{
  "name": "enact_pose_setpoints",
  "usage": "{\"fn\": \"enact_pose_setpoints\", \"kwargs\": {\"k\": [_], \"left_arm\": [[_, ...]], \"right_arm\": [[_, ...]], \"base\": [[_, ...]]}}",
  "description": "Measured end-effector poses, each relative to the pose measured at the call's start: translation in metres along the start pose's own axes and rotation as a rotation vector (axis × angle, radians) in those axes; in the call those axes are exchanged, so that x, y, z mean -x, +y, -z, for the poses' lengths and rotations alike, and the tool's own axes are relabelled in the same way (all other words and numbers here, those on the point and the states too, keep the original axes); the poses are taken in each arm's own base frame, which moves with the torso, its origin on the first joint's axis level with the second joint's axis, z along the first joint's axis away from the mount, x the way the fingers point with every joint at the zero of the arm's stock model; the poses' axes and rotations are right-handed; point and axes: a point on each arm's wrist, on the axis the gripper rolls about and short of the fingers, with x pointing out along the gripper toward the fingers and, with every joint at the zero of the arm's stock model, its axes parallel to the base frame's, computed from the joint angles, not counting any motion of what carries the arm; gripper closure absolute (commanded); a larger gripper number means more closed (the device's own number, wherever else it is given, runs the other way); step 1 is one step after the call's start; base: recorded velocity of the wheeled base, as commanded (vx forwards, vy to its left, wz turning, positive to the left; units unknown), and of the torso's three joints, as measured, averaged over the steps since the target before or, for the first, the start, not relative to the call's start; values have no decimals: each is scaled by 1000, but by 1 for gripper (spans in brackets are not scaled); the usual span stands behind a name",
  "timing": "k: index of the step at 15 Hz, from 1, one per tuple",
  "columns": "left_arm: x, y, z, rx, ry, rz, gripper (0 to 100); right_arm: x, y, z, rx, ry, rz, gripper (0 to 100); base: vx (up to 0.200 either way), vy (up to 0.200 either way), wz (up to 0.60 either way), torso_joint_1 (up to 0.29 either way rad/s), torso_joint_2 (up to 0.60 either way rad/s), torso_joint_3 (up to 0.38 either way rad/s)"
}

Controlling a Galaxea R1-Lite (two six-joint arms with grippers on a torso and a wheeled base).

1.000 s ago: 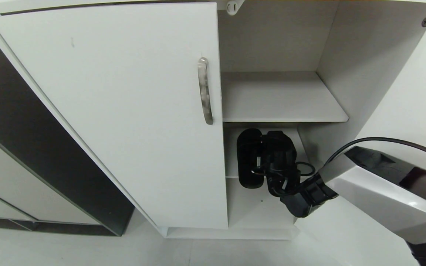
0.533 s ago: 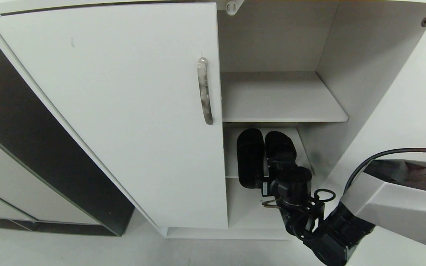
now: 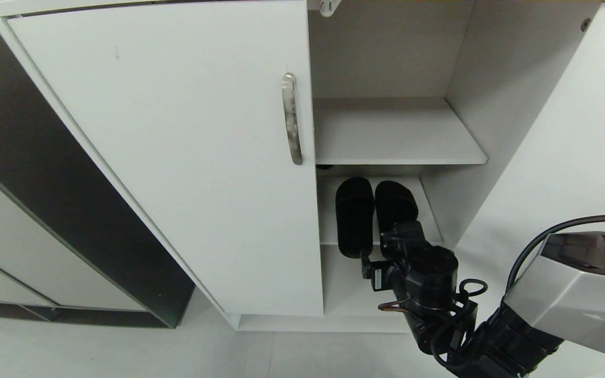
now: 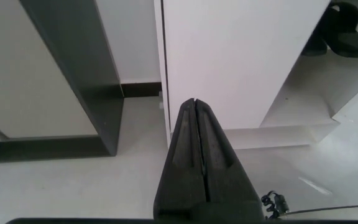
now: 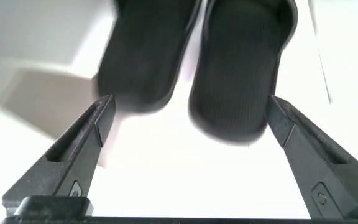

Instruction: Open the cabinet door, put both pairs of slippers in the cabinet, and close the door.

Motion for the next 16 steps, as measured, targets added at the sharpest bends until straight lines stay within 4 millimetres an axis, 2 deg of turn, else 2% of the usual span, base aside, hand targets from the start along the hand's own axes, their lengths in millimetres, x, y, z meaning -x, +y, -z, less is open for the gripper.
{"fn": "enact_pose_setpoints", "kwargs": {"k": [1,16], "left_arm": [[0,0,0,0,1,1,100],[0,0,0,10,1,-15,100]], "right_arm": [[0,0,-1,-1,-1,-3,0],[0,5,-2,-2,-9,-15,0]], "base": [[-200,0,0,2,2,2],[0,0,0,0,0,5]]}}
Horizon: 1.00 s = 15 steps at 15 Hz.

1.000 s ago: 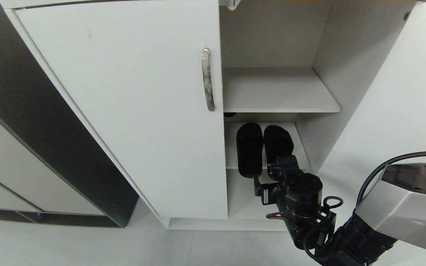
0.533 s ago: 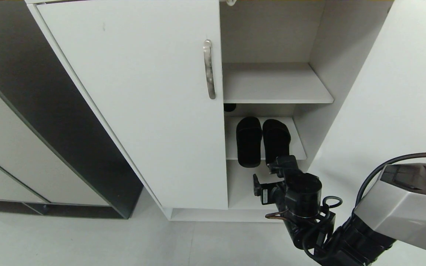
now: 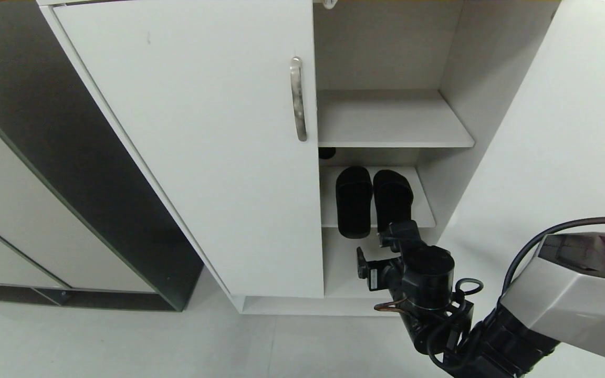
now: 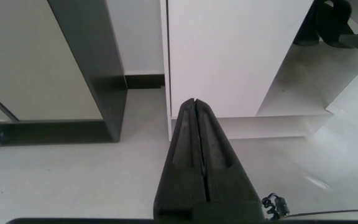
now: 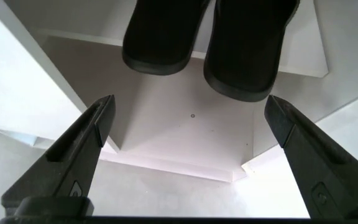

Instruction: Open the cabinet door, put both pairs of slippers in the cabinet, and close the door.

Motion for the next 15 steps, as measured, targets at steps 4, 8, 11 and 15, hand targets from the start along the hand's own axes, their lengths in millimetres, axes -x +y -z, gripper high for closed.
{"fn": "enact_pose_setpoints", "kwargs": {"k": [4,8,11,15], "left_arm": [[0,0,0,-2,0,1,100],[0,0,0,-2,0,1,100],[0,0,0,-2,0,1,100],[0,0,0,-2,0,0,100]], "right_arm": [[0,1,-2,-3,-6,-2,0],[1,0,-3,0,-7,-2,0],[2,-1,-1,9,0,-1,0],[10,-4,1,18,5,-55,0]], "base": [[0,0,0,-1,2,174],[0,0,0,2,1,198],[0,0,0,1,2,199],[0,0,0,2,1,179]]}}
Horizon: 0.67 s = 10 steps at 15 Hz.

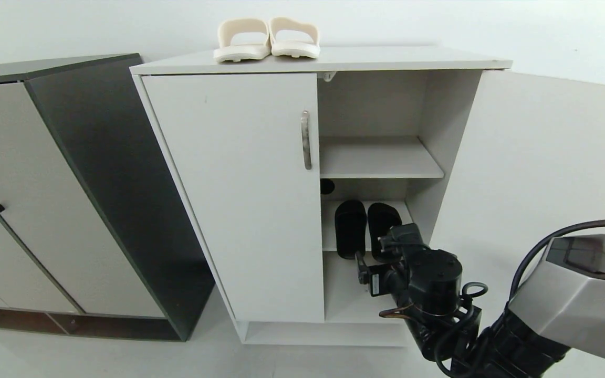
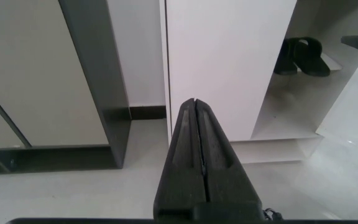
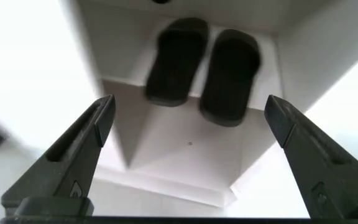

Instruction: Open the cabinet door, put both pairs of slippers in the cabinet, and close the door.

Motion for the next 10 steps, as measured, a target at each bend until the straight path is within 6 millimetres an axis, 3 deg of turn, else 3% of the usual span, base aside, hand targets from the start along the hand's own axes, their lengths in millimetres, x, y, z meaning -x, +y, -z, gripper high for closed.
{"fn": "enact_pose_setpoints", "kwargs": {"k": [3,10], "left_arm": [[0,0,0,0,0,0,100],[0,0,0,2,0,0,100]], "right_arm": [[10,-5,-4,4,5,-40,0],[14,-8,-11,8,-14,-39,0]], "base": [[0,0,0,1,-1,17],[0,0,0,0,0,0]]}}
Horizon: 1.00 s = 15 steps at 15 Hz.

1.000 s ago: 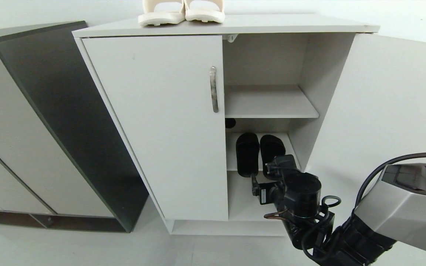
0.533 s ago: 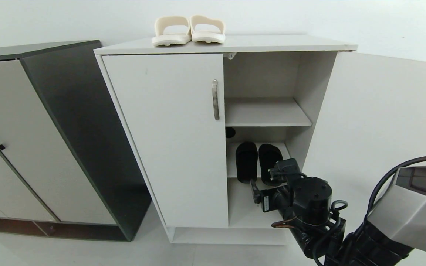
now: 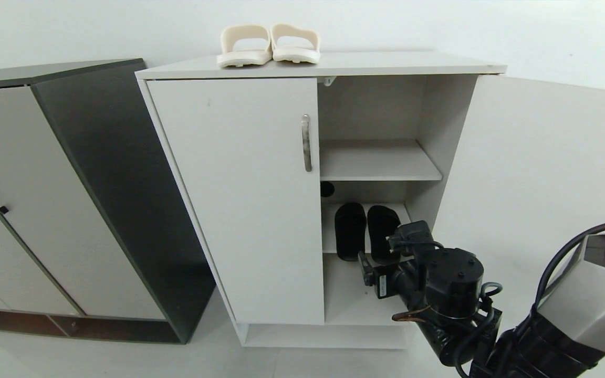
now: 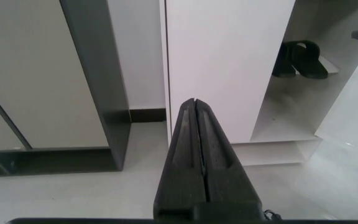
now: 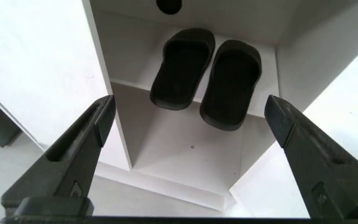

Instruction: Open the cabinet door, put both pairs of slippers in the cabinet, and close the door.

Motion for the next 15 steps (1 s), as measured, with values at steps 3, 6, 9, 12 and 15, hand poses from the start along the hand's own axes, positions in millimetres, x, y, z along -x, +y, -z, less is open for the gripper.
{"fn": "enact_pose_setpoints", "kwargs": {"k": [3,6,9,12,15], "left_arm": [[0,0,0,0,0,0,100],[0,0,0,0,2,0,100],[0,0,0,0,0,0,100],[0,0,0,0,0,0,100],[0,0,0,0,0,0,100]], "right_arm": [[3,-1,1,27,1,-2,0],[5,-2,2,37,1,-4,0],[5,-3,3,38,4,-4,0],[6,-2,3,37,2,-6,0],[6,-3,3,37,2,-5,0]], "base": [[0,200,0,1,1,5],[0,200,0,10,-2,1],[0,200,0,1,4,7],[0,200,0,1,2,6],[0,200,0,1,4,1]]}}
